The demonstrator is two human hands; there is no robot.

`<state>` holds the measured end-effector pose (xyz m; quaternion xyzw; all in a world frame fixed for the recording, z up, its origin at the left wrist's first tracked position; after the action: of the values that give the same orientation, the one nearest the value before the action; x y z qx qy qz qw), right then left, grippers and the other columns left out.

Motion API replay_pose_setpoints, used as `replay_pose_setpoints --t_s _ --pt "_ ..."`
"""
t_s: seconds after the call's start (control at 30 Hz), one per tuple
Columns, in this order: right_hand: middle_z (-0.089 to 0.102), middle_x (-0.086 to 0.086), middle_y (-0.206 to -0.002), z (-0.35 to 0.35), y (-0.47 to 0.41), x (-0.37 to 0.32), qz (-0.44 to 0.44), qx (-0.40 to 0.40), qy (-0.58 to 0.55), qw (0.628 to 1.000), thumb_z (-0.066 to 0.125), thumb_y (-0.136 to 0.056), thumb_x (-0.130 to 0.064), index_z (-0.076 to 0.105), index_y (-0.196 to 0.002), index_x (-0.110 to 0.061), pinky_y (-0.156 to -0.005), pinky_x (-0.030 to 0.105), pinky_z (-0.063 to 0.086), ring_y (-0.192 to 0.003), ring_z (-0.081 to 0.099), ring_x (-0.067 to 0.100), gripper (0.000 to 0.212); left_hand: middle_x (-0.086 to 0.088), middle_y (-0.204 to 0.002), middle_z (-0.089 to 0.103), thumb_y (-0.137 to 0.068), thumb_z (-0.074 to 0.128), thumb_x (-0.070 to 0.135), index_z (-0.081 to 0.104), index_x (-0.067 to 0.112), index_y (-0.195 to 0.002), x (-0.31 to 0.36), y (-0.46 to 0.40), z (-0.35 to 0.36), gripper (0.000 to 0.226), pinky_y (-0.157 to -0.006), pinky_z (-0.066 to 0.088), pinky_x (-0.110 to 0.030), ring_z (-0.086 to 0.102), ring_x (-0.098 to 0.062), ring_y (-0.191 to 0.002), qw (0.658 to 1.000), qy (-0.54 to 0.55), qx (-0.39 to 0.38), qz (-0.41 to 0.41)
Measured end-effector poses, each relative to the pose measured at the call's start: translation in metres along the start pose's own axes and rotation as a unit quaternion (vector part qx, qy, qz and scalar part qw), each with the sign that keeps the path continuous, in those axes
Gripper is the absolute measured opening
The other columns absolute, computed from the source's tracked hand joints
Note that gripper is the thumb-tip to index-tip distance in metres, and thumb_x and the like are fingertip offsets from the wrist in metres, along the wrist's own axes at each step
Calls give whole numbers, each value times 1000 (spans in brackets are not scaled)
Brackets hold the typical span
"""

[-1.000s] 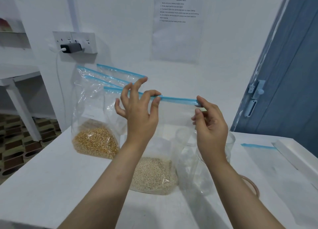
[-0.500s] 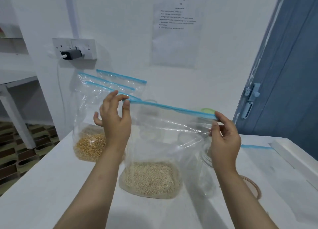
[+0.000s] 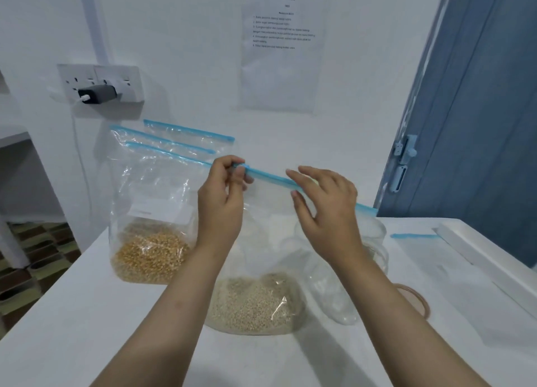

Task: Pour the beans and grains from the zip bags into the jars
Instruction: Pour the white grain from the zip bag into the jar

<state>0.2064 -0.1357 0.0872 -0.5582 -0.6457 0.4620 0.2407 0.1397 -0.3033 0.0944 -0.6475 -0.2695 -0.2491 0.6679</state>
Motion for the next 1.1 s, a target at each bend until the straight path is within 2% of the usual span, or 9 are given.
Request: replay_pose_setpoints --t_s 0.17,0.27,0.4,0.57,0.7,0.77,0.93,1.03,1.1 --pt "64 -7 -100 26 -16 -27 -40 -66 -37 996 54 -99 -24 61 -134 -28 -83 42 43 -90 60 17 36 19 -83 66 -104 49 23 54 37 -109 -6 5 -9 16 -78 46 -15 64 -5 -83 999 21 -34 -26" --pt "61 -3 -89 30 -23 -30 -42 -39 -78 995 57 -97 -15 66 -129 -23 -70 44 48 -79 59 19 35 10 -99 70 -99 51 41 47 46 -122 -27 16 -22 24 -88 47 -17 65 -7 -98 995 15 -67 -74" --pt "62 -2 -87 33 -28 -28 -23 -8 -97 995 58 -94 -9 68 -126 -21 -66 45 50 -76 59 19 36 11 -106 70 -97 51 43 54 38 -122 -66 57 -31 26 -91 45 -19 63 -2 -106 978 4 -122 -171" --pt "60 -7 -86 37 -32 -31 -20 -4 -89 996 59 -93 -4 68 -127 -21 -67 49 49 -77 59 19 39 4 -86 74 -96 52 31 69 17 -104 -83 70 -40 25 -89 52 -34 68 -11 -84 956 92 -79 -265" --pt "61 -4 -88 31 -41 -36 -19 15 -104 994 56 -92 -2 67 -129 -20 -70 51 51 -81 61 18 43 3 -80 74 -100 51 21 71 20 -107 -74 48 -47 20 -78 52 -32 67 -10 -76 961 113 -53 -249" --pt "61 -3 -89 25 -50 -39 -14 36 -109 993 57 -91 2 66 -131 -20 -72 47 52 -81 58 9 46 0 -79 74 -100 53 18 70 22 -111 -67 35 -50 21 -79 53 -33 66 -13 -73 965 123 -48 -227" --pt "54 -4 -88 13 -65 -41 -1 76 -104 992 57 -93 7 63 -133 -15 -71 7 37 -81 50 -16 46 -2 -86 75 -99 55 10 65 39 -119 -40 0 -65 37 -67 46 -19 61 -14 -64 984 118 -55 -118" --pt "50 -6 -85 16 -65 -42 32 84 -98 991 57 -94 4 63 -133 -14 -70 3 34 -78 49 -14 44 7 -95 72 -98 56 7 72 45 -104 -28 -19 -77 42 -63 45 -17 58 -14 -57 991 89 -63 -72" --pt "47 -7 -82 21 -63 -44 52 84 -99 990 57 -95 1 63 -133 -13 -69 3 33 -75 48 -11 41 9 -96 71 -97 53 -3 76 33 -96 -32 -27 -84 43 -62 43 -15 57 -14 -55 993 72 -78 -57"
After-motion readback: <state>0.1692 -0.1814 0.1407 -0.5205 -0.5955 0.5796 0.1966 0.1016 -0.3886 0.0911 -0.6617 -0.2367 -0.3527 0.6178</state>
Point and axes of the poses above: each hand's wrist, its own y-axis away from the middle knuckle, its own z-axis out of the palm, x = y × z, the point moved 3 cm from there along -y, towards the middle knuckle
